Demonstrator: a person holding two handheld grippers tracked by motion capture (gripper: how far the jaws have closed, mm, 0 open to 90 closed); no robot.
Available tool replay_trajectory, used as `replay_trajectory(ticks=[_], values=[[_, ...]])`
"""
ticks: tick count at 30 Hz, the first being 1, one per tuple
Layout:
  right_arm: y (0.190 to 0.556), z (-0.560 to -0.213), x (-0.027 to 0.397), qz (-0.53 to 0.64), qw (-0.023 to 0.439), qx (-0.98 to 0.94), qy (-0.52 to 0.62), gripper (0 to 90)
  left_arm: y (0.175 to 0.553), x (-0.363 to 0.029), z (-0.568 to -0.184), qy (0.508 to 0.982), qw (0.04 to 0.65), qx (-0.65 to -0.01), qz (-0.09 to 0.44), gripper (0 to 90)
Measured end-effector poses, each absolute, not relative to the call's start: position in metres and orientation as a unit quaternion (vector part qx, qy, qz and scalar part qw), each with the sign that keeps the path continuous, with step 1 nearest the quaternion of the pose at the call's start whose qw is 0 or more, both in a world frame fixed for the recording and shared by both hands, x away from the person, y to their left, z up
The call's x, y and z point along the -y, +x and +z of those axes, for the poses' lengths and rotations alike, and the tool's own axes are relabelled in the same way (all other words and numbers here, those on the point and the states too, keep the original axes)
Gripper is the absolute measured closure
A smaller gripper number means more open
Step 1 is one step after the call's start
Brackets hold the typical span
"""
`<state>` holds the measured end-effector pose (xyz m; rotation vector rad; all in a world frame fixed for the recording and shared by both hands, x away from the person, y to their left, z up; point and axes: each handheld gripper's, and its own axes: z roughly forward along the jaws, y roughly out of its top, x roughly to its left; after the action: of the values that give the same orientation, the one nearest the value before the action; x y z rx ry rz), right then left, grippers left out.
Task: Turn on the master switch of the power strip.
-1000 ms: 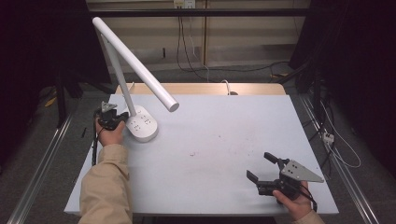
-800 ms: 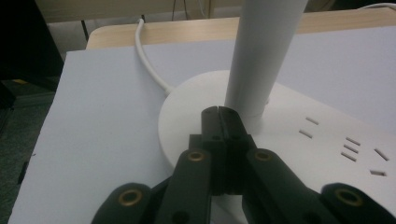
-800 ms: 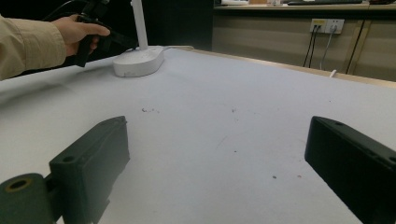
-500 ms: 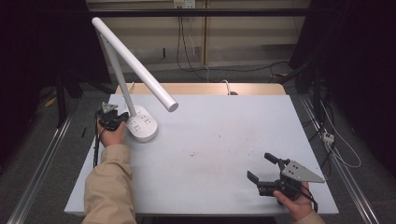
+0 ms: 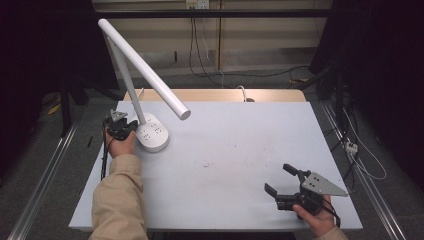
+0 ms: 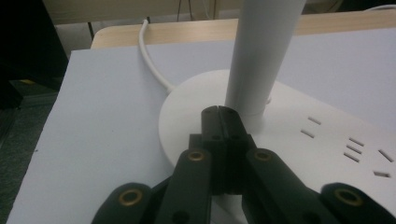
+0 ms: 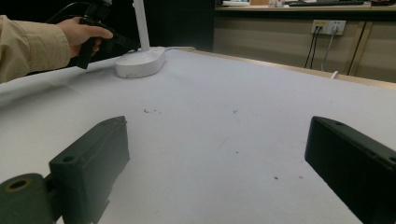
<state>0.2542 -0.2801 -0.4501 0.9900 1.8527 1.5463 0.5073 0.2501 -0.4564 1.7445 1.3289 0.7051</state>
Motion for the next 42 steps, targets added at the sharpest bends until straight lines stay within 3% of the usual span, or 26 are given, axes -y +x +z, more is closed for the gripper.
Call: replay_trajectory(ticks=[42], values=[[0.2523, -0.4479, 0.2827, 0.575, 0.267, -0.680, 0.368, 6.0, 0.5081, -0.2531, -0.4520, 0.693, 0.408, -0.537, 0.254, 90.0]])
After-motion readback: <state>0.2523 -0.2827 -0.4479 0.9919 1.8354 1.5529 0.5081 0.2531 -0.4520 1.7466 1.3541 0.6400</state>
